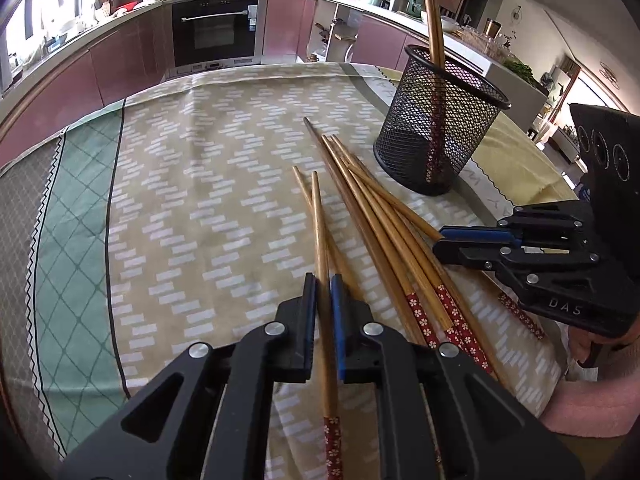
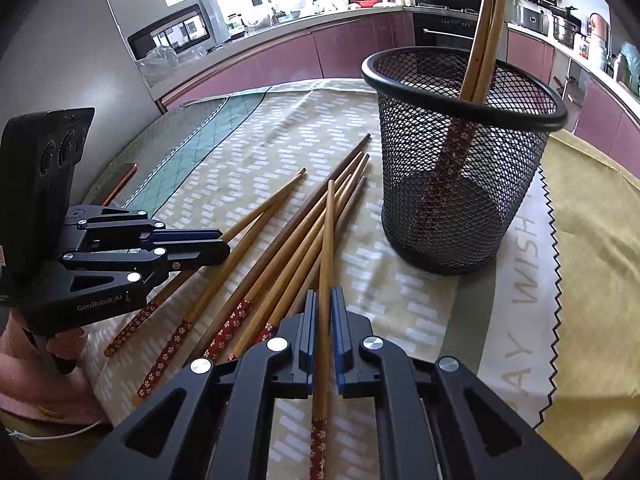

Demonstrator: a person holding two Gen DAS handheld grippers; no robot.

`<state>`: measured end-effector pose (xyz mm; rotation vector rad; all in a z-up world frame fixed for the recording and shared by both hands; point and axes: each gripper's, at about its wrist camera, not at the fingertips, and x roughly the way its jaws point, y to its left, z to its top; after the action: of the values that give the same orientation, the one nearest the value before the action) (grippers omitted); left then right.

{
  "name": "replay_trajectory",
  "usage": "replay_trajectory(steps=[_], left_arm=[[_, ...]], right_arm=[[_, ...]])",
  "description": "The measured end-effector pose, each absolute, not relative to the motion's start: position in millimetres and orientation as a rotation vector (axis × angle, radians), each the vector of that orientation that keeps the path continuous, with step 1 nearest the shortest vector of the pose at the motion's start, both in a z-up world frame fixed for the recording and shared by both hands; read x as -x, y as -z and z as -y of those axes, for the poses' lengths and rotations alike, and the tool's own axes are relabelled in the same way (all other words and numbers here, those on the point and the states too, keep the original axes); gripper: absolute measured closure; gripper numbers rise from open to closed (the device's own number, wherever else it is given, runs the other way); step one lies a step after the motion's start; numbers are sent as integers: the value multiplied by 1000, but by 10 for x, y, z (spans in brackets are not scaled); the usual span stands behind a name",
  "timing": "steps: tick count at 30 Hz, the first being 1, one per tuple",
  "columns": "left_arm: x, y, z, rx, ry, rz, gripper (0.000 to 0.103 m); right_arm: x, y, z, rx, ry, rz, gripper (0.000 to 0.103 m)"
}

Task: Organize utensils
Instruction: 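Lift the left tool's chopstick upright toward the cup while the right tool carries its own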

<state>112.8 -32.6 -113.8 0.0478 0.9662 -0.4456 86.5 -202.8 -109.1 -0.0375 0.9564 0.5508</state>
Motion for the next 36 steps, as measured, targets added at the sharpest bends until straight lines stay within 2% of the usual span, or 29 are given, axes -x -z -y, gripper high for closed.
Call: replay_trajectory(steps=[7,24,36], left_arm=[[-1087,935,318,-20,469,-915,95],[-955,-34,355,1,588,-670,95],[-982,-401,451,16,613,-569,95]], right_arm=[[-762,907,2114,4,-563,-891,97],[-692,211,2559,-121,-572,-665,97],[-770,-156,2761,-142,-554,-561,97]])
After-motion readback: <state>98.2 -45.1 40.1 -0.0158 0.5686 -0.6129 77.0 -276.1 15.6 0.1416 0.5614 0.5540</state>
